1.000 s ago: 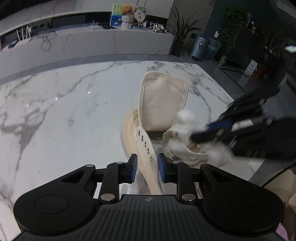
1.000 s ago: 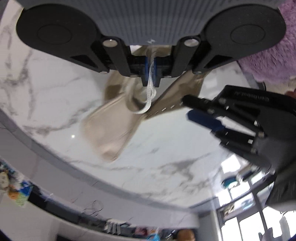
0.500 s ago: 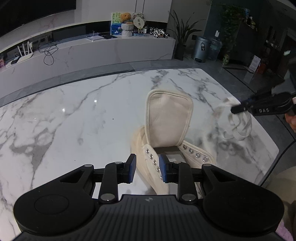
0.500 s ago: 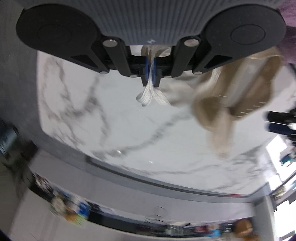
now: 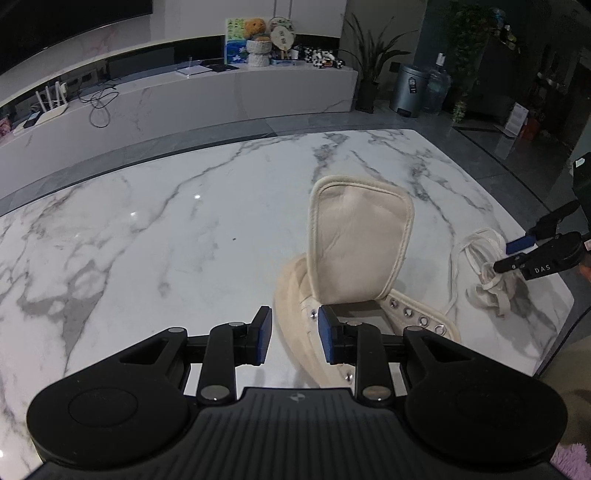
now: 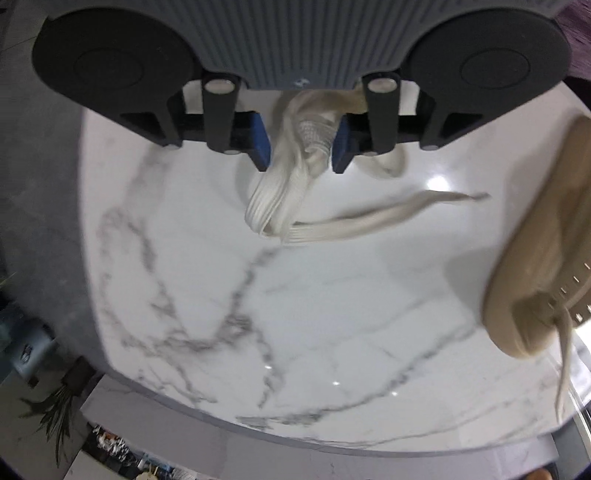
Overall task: Lace up shoes with both hands
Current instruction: 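Pull the white lace out of the sneaker with the right gripper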
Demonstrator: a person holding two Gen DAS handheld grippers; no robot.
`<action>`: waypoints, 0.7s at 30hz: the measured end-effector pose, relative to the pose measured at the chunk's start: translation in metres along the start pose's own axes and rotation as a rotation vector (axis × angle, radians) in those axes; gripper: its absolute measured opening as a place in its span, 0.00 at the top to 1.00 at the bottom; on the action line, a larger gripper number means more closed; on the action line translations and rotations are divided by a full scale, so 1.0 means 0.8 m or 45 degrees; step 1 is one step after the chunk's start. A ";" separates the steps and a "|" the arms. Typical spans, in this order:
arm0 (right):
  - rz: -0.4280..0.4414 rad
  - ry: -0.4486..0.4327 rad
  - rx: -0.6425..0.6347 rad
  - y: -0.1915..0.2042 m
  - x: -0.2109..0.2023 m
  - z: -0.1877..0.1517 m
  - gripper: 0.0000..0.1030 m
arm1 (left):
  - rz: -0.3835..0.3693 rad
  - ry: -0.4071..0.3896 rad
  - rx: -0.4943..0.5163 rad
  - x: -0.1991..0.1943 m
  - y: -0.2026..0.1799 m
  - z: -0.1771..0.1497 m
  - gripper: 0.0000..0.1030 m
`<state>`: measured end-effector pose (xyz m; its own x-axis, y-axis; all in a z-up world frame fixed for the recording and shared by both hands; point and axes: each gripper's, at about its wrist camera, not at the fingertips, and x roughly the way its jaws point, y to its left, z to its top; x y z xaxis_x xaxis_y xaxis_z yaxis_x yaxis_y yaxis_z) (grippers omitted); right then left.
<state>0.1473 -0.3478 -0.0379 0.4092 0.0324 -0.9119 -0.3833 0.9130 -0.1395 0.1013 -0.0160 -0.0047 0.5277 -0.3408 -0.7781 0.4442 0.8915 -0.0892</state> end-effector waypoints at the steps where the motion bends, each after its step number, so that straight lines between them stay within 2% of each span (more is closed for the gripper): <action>1: -0.021 -0.008 -0.017 -0.001 -0.002 -0.002 0.59 | -0.014 0.008 0.012 0.002 -0.001 0.001 0.75; 5: 0.098 -0.131 -0.119 0.004 -0.020 0.000 0.59 | -0.043 0.027 0.062 0.011 -0.008 0.006 0.72; 7: 0.156 -0.165 -0.217 0.016 -0.025 0.004 0.59 | -0.040 0.018 0.090 0.011 -0.011 0.008 0.60; 8: 0.184 -0.176 -0.285 0.027 -0.026 0.006 0.59 | -0.038 0.008 0.102 0.010 -0.012 0.009 0.50; 9: 0.198 -0.175 -0.338 0.036 -0.026 0.009 0.59 | -0.041 -0.002 0.112 0.009 -0.012 0.009 0.47; 12: 0.226 -0.153 -0.473 0.062 -0.027 0.017 0.59 | -0.060 -0.013 0.125 0.006 -0.010 0.013 0.47; 16: 0.161 -0.087 -0.580 0.080 -0.025 0.030 0.59 | -0.089 -0.024 0.110 0.009 0.000 0.022 0.47; 19: 0.279 -0.125 -0.538 0.076 -0.035 0.045 0.59 | -0.133 -0.035 0.100 0.018 0.005 0.031 0.47; 21: 0.305 -0.144 -0.527 0.081 -0.039 0.054 0.59 | -0.168 -0.030 0.111 0.023 0.005 0.036 0.47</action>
<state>0.1451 -0.2722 -0.0020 0.3479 0.2862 -0.8928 -0.7650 0.6372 -0.0938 0.1335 -0.0271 -0.0017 0.4772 -0.4610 -0.7482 0.5716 0.8095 -0.1342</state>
